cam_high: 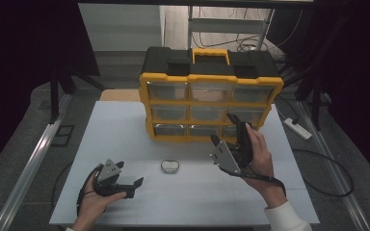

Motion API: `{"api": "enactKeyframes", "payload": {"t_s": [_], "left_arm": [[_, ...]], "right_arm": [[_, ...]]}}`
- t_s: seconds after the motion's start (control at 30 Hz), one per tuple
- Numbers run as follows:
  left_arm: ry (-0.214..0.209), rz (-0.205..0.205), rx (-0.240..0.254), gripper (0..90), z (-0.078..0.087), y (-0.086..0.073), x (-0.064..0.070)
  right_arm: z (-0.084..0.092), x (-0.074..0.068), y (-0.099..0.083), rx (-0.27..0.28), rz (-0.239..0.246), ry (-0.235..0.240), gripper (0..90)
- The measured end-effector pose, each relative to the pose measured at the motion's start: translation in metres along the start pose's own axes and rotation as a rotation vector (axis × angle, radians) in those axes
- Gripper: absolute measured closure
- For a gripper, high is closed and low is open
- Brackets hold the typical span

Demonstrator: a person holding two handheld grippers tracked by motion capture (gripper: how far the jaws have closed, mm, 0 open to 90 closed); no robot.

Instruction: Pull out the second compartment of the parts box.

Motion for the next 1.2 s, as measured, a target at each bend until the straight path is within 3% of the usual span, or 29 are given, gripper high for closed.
{"api": "enactKeyframes", "payload": {"t_s": [0.13, 1.2], "left_arm": [[-0.002, -0.002, -0.003, 6.4, 0.0, -0.001, 0.0], [-0.004, 0.003, -0.003, 6.4, -0.001, -0.001, 0.0]], "right_arm": [[-0.002, 0.006, 0.0, 0.003, -0.023, -0.017, 13.5], [-0.027, 0.029, 0.003, -0.022, 0.02, -0.054, 13.9]]}}
Point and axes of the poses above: each handheld gripper's, and its own axes: z roughly backward along the jaws, y roughly out of its top, x roughly to its right, the point moved 5 cm from there along -z, roughly forward along the jaws, and after that the axes turned 6 degrees about z, right-handed, at the moved point
